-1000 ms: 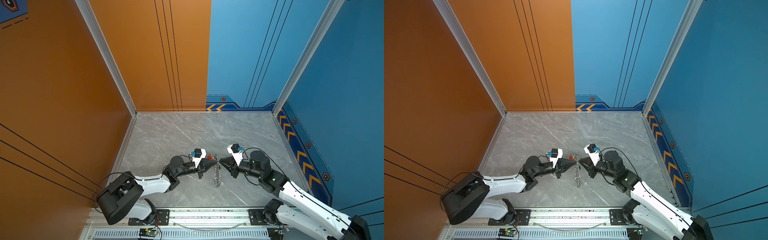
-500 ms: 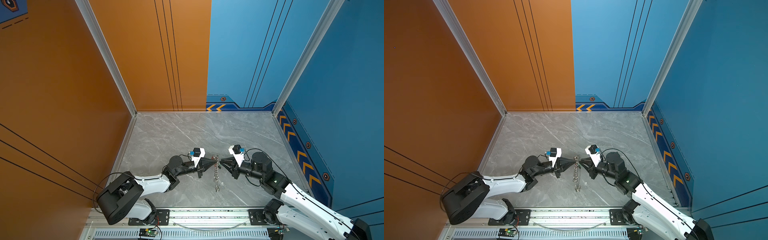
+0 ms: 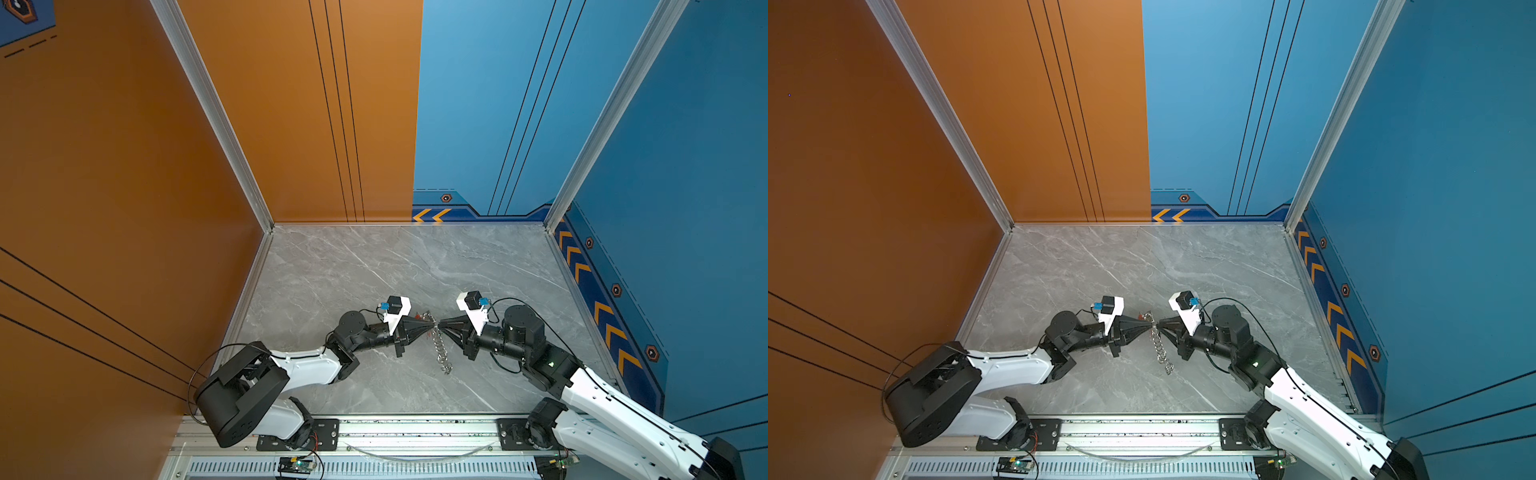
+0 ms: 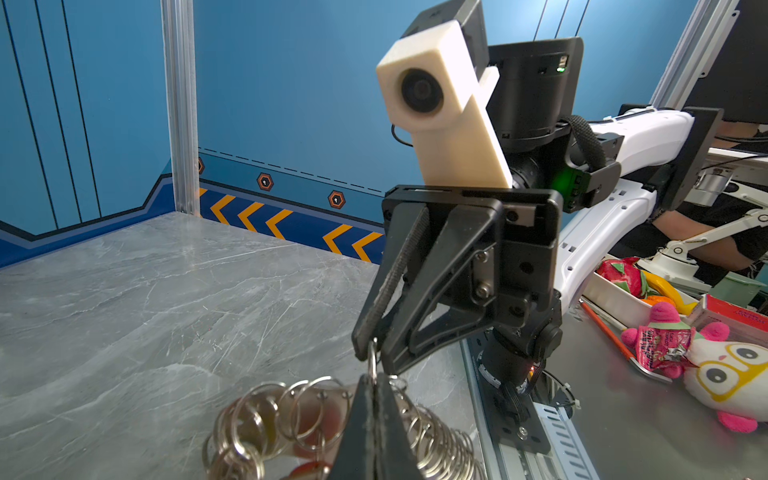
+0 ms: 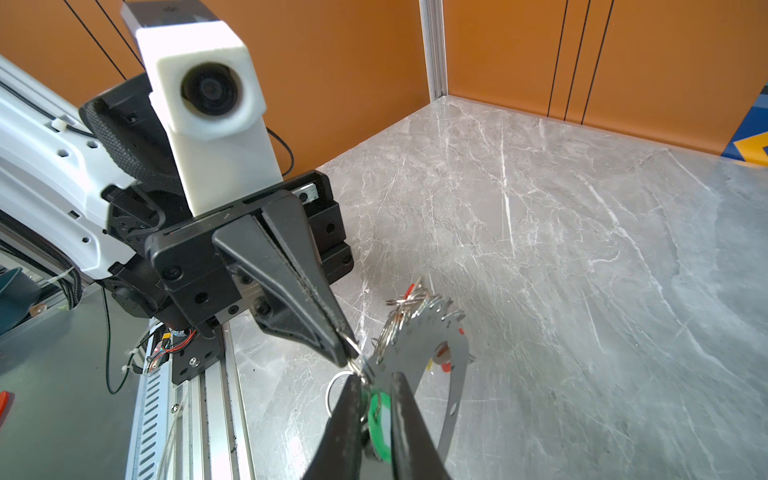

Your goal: Put the keys on the keyring

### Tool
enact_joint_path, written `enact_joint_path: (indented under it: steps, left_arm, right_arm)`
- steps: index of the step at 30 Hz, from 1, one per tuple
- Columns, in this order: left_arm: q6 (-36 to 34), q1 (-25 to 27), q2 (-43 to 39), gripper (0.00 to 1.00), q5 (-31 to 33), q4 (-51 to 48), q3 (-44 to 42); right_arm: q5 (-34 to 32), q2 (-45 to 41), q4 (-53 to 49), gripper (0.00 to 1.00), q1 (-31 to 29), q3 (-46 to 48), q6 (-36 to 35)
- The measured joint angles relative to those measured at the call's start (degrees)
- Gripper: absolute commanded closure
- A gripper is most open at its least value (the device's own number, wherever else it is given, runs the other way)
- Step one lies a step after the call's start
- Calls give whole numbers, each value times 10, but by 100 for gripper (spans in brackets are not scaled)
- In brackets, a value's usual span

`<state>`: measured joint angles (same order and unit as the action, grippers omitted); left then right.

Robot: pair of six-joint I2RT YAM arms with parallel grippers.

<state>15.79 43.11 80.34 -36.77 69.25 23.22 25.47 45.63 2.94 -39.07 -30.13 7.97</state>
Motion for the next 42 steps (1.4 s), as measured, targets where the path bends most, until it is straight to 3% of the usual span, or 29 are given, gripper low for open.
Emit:
enact_joint_path:
  steps: [13,22,25,32,42]
  left_arm:
    - [2,1,1,100,-18,-3,0]
    - [4,0,5,100,-23,-6,0]
    - [3,0,8,100,-21,-11,0]
    - [-47,0,-17,79,8,-92,2]
    - [-133,-1,-98,77,29,-212,2]
  right_arm:
    - [-6,16,10,84,-12,0,-3]
    - [-27,19,6,99,-29,0,-17]
    - [-46,21,-9,100,-38,-7,-26]
    - [-114,52,-103,100,-81,-57,-65]
    - [-227,138,-291,100,-145,-209,-128]
